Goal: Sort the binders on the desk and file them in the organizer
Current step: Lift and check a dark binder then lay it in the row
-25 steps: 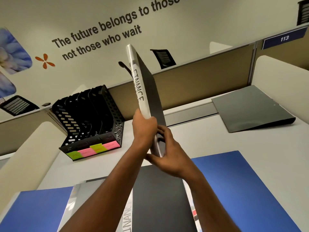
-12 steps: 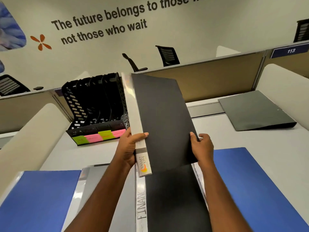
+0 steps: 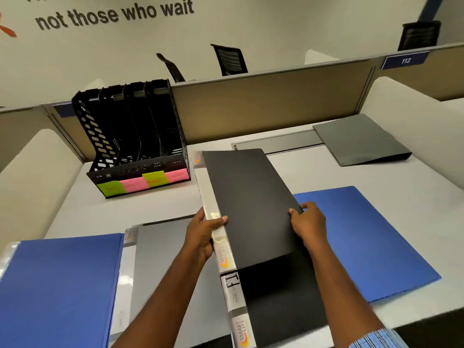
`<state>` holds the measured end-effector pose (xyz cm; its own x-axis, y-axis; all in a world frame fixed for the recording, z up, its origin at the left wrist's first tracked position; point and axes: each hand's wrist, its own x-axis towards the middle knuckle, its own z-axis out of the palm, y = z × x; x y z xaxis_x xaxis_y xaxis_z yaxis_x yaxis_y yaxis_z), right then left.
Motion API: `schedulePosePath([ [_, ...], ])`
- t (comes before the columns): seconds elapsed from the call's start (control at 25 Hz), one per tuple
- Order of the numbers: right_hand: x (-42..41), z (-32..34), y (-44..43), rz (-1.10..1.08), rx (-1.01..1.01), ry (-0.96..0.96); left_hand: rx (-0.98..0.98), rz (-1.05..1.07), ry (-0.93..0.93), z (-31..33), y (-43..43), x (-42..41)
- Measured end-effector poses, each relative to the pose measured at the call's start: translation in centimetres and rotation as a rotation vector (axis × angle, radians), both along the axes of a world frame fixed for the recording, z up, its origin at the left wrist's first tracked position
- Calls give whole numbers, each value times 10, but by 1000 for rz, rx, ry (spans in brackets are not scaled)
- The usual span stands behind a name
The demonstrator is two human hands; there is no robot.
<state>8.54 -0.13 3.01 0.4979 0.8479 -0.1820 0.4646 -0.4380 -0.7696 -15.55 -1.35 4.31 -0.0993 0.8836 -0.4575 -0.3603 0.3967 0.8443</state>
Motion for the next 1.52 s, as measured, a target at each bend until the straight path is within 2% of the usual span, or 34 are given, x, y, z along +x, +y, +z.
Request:
schedulePosePath([
  [0.36,-9,-16,-61,5,-202,-250,-103,-81,-96,-39,-46,4],
  [0.68,-18,-32,-112,159,-185,-398,-162,-28,-224,-66,-86,1],
  [0.8,-23,-41,-130,285,-247,-472,-147,-22,-196,-75,-96,6],
  [0.92,-30,-47,-142,404,-334,-429,-121,-25,-74,-78,-102,13],
  [1.04,-34,-49,-150,489,-316,-441,-82,3,77,-76,-110,22],
  [1.16,-36,-53,-155,553,-365,-470,19,-11,431,-74,-114,30],
  [1.28,-36,-59,-159,588,-403,-533,-6,-18,709,-71,-110,32],
  [1.36,-33,-62,-159,604,-391,-567,-20,-26,784,-69,-110,34],
  [1.52,-26,-73,-163,640,-331,-612,-3,-36,810,-67,-113,44],
])
